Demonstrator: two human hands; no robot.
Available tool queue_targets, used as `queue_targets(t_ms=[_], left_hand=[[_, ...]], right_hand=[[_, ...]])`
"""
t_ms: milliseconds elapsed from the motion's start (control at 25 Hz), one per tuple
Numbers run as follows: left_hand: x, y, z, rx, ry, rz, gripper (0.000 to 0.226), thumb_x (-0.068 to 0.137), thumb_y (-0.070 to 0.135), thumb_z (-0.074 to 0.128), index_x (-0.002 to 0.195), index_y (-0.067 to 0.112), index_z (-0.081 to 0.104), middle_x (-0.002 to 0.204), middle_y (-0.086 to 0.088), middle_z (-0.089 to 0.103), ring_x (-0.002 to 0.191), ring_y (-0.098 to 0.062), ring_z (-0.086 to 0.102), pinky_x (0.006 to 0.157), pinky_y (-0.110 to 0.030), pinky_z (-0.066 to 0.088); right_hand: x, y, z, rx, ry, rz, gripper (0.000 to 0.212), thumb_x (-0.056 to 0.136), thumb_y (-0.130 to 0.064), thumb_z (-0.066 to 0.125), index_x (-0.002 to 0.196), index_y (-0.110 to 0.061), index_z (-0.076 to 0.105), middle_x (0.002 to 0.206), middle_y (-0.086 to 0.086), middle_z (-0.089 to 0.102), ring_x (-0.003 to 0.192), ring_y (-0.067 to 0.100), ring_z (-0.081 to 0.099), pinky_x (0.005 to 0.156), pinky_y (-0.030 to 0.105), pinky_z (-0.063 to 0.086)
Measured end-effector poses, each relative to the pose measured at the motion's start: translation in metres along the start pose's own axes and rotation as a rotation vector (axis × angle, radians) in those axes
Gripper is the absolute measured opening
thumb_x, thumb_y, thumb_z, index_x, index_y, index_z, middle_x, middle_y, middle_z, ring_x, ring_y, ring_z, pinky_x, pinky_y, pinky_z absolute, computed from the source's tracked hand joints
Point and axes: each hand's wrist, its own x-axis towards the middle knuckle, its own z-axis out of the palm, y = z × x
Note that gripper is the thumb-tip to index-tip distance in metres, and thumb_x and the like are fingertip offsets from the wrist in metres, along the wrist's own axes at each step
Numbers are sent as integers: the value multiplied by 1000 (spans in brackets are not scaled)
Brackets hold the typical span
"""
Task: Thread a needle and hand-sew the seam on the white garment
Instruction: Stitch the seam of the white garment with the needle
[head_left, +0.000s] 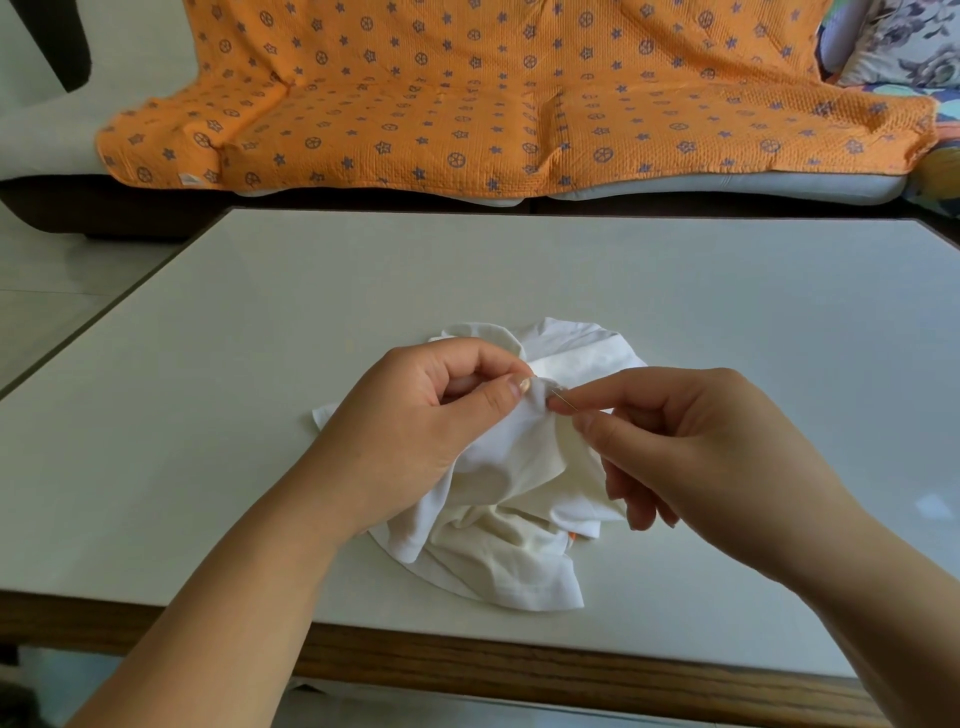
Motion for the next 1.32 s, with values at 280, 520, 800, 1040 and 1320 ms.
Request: queue_targets(t_ms=[280, 520, 800, 1040, 1320], left_hand=[[-1, 1, 1, 13, -7, 12, 13, 92, 26, 62, 93, 24, 75, 87, 5, 76, 89, -10, 70, 83, -23, 52], [-2, 1, 4, 41, -7, 66, 13, 92, 22, 63, 91, 21, 76, 77, 11, 74, 72, 3, 65, 66, -6, 44], [-6, 5, 14, 219, 36, 186, 14, 91, 24, 64, 87, 34, 73, 84, 28, 70, 82, 8, 64, 68, -4, 43], [-3, -1, 22, 178, 66, 163, 19, 92, 37, 60, 105, 35, 74, 95, 18, 72, 94, 2, 65, 82, -13, 49], [-2, -6, 26, 227, 73, 260, 16, 94, 24, 62, 94, 29, 77, 88, 8, 70, 92, -8, 65, 80, -22, 51]], right_hand=[[1, 1, 2, -22, 27, -4, 24, 91, -17, 59, 87, -35, 74, 52, -2, 64, 41, 11, 58, 45, 9, 38], [2, 2, 5, -32, 51, -1, 20, 92, -18, 58, 84, -33, 71, 52, -2, 64, 40, 9, 57, 44, 9, 38], [5, 7, 9, -38, 129, 1, 16, 93, -22, 61, 77, -26, 64, 54, -2, 67, 37, 6, 53, 43, 13, 39], [5, 6, 8, 90, 129, 3, 11, 94, -20, 60, 85, -15, 59, 59, 3, 69, 39, 13, 56, 43, 17, 41], [8, 6, 11, 266, 103, -20, 11, 94, -14, 59, 101, -17, 51, 64, 11, 70, 46, 21, 64, 44, 23, 46]])
